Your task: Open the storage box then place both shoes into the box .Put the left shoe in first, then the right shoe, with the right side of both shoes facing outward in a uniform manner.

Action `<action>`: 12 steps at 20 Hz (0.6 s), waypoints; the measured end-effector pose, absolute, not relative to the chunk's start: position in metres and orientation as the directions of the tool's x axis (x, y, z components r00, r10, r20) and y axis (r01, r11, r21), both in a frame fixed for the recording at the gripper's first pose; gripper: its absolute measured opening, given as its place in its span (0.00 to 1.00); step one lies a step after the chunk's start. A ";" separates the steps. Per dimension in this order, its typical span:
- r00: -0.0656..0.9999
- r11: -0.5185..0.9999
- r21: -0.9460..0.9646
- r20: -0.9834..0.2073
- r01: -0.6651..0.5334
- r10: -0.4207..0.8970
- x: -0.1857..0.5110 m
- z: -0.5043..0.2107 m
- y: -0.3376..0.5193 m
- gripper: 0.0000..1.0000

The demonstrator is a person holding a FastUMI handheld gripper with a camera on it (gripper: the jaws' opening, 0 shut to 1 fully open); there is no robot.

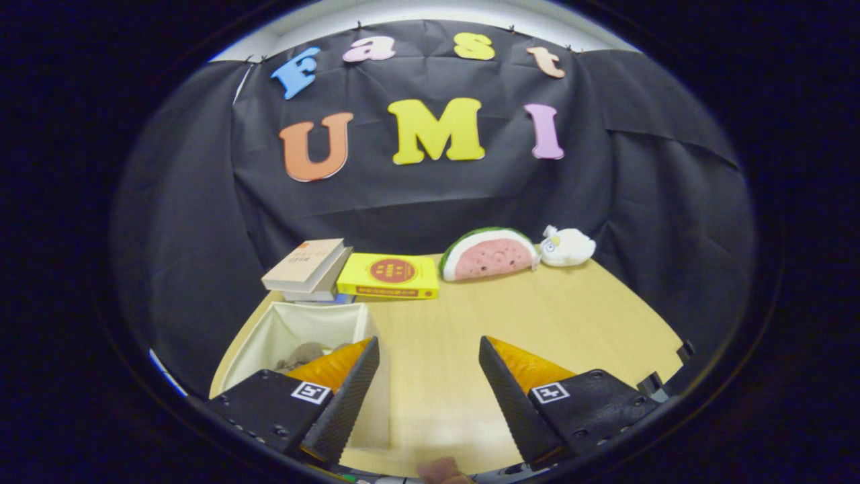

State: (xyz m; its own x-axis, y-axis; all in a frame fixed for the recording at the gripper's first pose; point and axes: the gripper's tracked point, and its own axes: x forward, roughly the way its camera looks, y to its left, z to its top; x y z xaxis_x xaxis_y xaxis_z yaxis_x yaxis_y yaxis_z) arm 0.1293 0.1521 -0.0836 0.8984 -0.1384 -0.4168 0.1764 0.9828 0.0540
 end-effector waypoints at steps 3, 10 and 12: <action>0.931 0.980 0.106 -0.345 0.167 -0.122 0.117 -0.060 0.112 0.96; 0.994 0.998 0.043 -0.099 0.042 -0.038 0.077 -0.021 0.052 0.96; 0.998 0.999 0.017 -0.050 0.033 -0.032 0.068 -0.021 0.037 0.96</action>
State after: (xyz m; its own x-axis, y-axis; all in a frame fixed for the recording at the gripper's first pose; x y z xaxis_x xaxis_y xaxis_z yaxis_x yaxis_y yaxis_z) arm 0.0682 0.0374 -0.0209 0.9983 -0.0319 -0.0497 0.0327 0.9993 0.0173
